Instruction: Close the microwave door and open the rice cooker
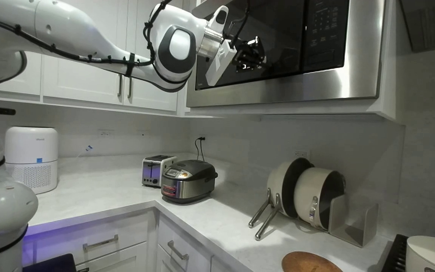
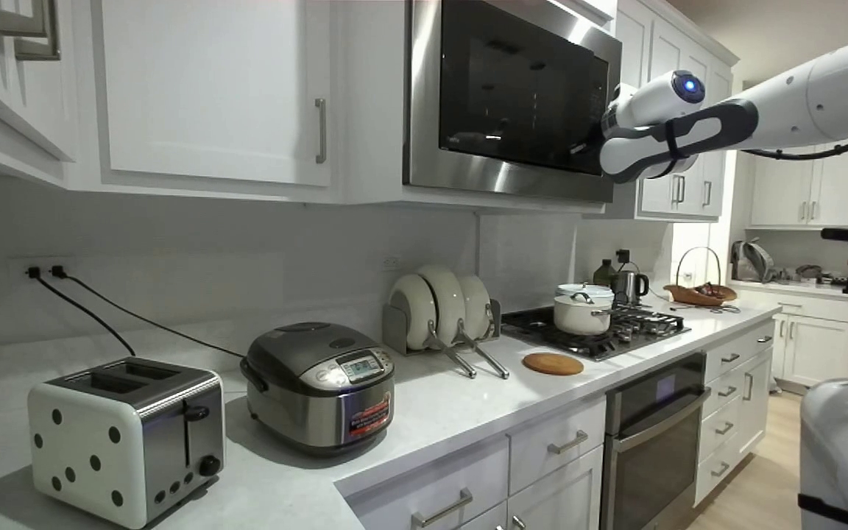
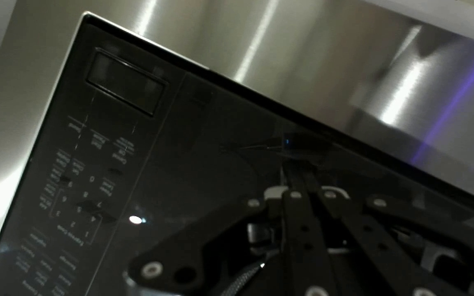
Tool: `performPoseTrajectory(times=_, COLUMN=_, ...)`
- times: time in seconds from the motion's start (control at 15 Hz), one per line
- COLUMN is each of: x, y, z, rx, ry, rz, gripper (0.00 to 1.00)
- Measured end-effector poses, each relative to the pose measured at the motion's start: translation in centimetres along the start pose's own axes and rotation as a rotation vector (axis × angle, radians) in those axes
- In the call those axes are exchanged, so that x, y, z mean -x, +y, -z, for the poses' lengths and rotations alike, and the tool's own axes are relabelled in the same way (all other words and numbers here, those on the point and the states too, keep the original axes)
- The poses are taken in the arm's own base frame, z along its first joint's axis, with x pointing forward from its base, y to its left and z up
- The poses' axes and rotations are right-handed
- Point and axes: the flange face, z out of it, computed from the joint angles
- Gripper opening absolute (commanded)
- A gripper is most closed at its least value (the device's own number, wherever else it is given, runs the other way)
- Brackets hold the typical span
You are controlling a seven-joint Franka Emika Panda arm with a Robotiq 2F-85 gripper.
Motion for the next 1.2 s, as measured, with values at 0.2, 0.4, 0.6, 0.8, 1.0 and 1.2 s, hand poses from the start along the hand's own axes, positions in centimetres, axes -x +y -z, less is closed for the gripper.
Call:
performPoseTrajectory(times=0.2, x=0.1, y=0.0, z=-0.3, rx=-0.005, ry=0.012, rz=-0.008, gripper=0.00)
performPoseTrajectory(times=0.4, x=0.2, y=0.0, z=-0.6, rx=-0.010, ry=0.021, rz=-0.015, gripper=0.00)
performPoseTrajectory(times=0.6, x=0.2, y=-0.4, z=-1.2, rx=-0.017, ry=0.024, rz=-0.016, gripper=0.00)
performPoseTrajectory(times=0.8, x=0.3, y=-0.2, z=-1.3, rx=-0.024, ry=0.029, rz=-0.027, gripper=0.00)
performPoseTrajectory(times=1.0, x=0.4, y=-0.1, z=-1.3, rx=-0.029, ry=0.031, rz=-0.034, gripper=0.00)
performPoseTrajectory(times=1.2, x=0.2, y=0.0, z=-1.3, rx=-0.032, ry=0.020, rz=-0.035, gripper=0.00)
